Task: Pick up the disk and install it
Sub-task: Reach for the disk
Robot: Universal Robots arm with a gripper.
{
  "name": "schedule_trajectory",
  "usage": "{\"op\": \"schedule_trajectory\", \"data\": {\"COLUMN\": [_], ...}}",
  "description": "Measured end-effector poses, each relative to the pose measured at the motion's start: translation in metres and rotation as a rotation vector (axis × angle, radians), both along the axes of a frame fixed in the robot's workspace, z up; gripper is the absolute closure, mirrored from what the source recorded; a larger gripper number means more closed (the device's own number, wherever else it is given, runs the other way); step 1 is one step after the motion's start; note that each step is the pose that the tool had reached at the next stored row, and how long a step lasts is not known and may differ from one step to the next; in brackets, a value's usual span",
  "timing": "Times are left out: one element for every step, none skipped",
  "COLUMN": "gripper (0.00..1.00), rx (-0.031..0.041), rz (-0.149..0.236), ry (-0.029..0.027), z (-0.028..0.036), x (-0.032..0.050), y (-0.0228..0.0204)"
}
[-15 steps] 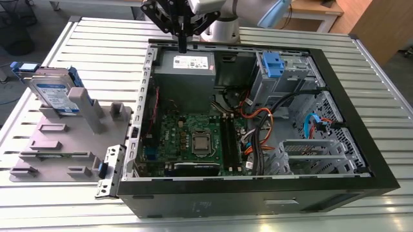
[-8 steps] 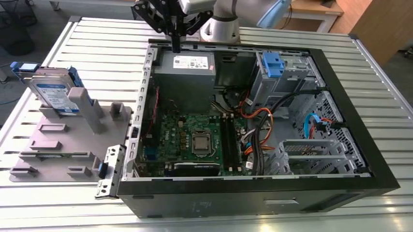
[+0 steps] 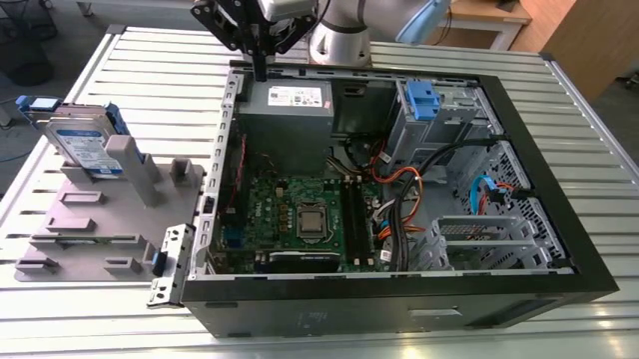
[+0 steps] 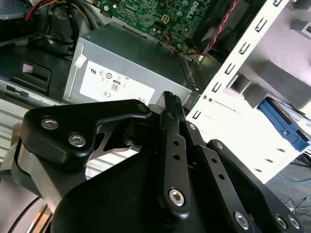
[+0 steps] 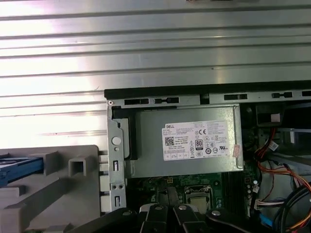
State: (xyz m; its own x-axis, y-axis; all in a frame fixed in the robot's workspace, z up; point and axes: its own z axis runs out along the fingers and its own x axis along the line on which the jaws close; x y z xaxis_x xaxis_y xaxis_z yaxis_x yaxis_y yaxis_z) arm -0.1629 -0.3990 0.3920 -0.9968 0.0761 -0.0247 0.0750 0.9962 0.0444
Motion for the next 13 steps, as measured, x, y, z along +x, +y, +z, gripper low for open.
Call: {"op": "schedule_trajectory", "data": {"gripper": [0.89,0.89,0.89,0.89,0.89,0.89,0.89,0.89,0.89,0.89,0.89,0.89,0.89], "rx": [0.0000,0.0000,0.0000,-0.0001,0.0000,0.0000,0.0000,0.0000,0.0000,0.0000,0.0000,0.0000,-0.0001], "rz": [0.000,0.000,0.000,0.000,0.000,0.000,0.000,0.000,0.000,0.000,0.000,0.000,0.000], "ry": [-0.0001,-0.0001,-0.0001,-0.0001,-0.0002,-0.0002,-0.0002,-0.0002,-0.0003,-0.0002,-0.0002,-0.0002,-0.0002], "z": [0.0000,0.0000,0.0000,0.0000,-0.0001,-0.0001,-0.0001,-0.0001,-0.0001,-0.0001,-0.0001,-0.0001,-0.0001], "x": [-0.0017,-0.0035,-0.0052,-0.0068,-0.0085,-0.0100,-0.0113,-0.0121,-0.0124,-0.0125,-0.0129,-0.0132,-0.0132], "y": [0.0000,0.0000,0.0000,0.0000,0.0000,0.0000,0.0000,0.0000,0.0001,0.0000,0.0000,0.0000,0.0000]}}
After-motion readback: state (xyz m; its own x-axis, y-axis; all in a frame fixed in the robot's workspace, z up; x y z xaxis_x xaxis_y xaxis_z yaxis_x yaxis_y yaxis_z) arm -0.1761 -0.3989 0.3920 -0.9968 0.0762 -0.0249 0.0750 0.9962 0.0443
